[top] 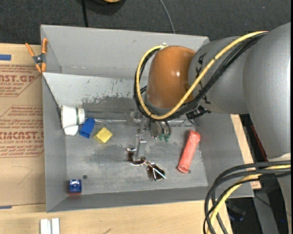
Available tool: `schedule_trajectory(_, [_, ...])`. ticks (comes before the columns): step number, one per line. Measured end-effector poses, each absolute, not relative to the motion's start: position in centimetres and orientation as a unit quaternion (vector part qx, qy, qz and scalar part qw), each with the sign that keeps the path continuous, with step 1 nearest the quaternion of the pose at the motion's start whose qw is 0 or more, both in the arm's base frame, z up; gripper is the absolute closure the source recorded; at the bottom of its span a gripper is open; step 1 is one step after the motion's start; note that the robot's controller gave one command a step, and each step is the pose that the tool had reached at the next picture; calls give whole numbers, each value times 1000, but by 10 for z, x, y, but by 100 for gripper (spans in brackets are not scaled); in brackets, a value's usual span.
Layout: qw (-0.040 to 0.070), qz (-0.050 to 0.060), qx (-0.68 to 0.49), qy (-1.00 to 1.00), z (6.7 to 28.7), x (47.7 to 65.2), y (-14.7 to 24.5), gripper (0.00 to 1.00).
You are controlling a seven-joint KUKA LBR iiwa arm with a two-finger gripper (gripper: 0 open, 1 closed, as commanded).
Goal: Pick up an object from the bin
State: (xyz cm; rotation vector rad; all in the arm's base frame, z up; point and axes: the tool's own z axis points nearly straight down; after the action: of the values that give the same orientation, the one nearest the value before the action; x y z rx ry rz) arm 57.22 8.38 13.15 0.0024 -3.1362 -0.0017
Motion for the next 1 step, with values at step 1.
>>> schedule_trajectory(1, [-1,-1,0,-1000,136,574,83,0])
